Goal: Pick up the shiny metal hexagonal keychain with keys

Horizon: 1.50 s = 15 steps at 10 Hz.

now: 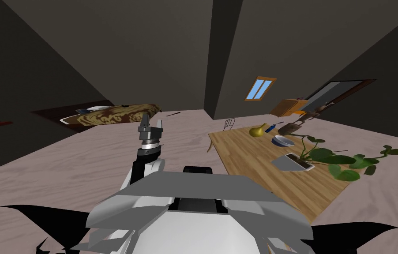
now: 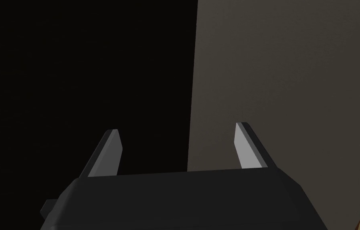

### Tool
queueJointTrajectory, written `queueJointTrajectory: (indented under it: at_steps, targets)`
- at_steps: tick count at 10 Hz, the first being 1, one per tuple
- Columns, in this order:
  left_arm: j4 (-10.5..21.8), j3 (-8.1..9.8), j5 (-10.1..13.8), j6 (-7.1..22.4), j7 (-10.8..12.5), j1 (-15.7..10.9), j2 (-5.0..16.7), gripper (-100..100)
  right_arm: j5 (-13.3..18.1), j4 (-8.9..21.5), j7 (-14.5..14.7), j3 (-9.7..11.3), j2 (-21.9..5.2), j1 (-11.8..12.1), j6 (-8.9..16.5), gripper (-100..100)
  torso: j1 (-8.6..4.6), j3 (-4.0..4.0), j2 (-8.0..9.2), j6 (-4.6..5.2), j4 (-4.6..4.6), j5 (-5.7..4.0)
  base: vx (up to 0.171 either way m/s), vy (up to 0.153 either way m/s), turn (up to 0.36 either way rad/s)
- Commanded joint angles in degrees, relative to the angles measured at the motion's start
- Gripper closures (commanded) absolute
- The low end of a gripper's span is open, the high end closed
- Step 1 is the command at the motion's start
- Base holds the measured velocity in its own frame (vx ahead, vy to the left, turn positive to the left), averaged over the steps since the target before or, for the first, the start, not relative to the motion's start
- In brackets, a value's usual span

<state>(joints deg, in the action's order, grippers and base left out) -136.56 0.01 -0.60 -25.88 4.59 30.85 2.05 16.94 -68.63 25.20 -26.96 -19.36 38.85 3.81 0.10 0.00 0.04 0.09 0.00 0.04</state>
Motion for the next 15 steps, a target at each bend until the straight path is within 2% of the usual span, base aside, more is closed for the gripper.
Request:
queueJointTrajectory:
  at_steps: [1, 2, 5, 7, 8, 9, 10, 14, 15]
  targets:
    - [0.0, 0.0, 0.0, 0.0, 0.0, 0.0, 0.0, 0, 0.62, 1.97, 0.58, -0.37, -0.27, 0.14, 0.29, -100, 0.0, 0.0, 0.0, 0.0, 0.0, 0.0, 0.042, -0.009, 0.106]
    - [0.0, 0.0, 0.0, 0.0, 0.0, 0.0, 0.0, 0, 1.04, 3.48, 0.97, -0.58, -0.6, 0.17, 0.67, -100, 0.01, 0.0, -0.01, -0.02, 0.0, 0.0, 0.055, -0.005, 0.16]
    - [0.0, 0.0, 0.0, 0.0, 0.0, 0.0, 0.0, 0, 1.41, 4.77, 1.31, -0.76, -0.91, 0.2, 0.99, -100, 0.03, 0.01, 0.01, -0.01, 0.0, 0.01, 0.036, -0.009, 0.037]
    - [0.0, 0.0, 0.0, 0.0, 0.0, 0.0, 0.0, 0, 2.08, 7.21, 1.93, -1.06, -1.49, 0.29, 1.57, -100, 0.01, 0.03, 0.05, -0.01, 0.01, 0.0, 0.029, -0.016, 0.083]
    - [0.0, 0.0, 0.0, 0.0, 0.0, 0.0, 0.0, 0, 1.99, 6.75, 1.76, -1.14, -1.21, 0.17, 1.1, -100, -0.02, 0.03, 0.05, 0.0, 0.01, 0.0, 0.014, -0.013, 0.02]
    - [0.0, 0.0, 0.0, 0.0, 0.0, 0.0, 0.0, 0, 2.03, 6.93, 1.83, -1.18, -1.24, 0.19, 1.05, 0, 0.01, 0.05, 0.09, 0.01, 0.02, 0.0, 0.0, 0.0, 0.0]
    - [0.0, 0.0, 0.0, 0.0, 0.0, 0.0, 0.0, 0, 2.98, 7.94, 2.34, -1.64, -0.82, -1.56, 1.29, -100, 0.05, 0.08, 0.13, 0.01, 0.03, 0.01, -0.015, -0.028, -0.031]
    - [0.0, 0.0, 0.0, 0.0, 0.0, 0.0, 0.0, 0, 5.21, 10.36, 3.54, -2.72, 0.14, -5.62, 1.84, -100, -0.15, 0.14, 0.24, 0.0, 0.06, -0.03, -0.027, -0.054, -0.021]
    - [0.0, 0.0, 0.0, 0.0, 0.0, 0.0, 0.0, 0, 4.69, 9.45, 3.26, -2.33, -0.03, -4.75, 2.12, -100, -0.13, 0.14, 0.23, 0.01, 0.05, -0.03, -0.008, -0.02, 0.001]
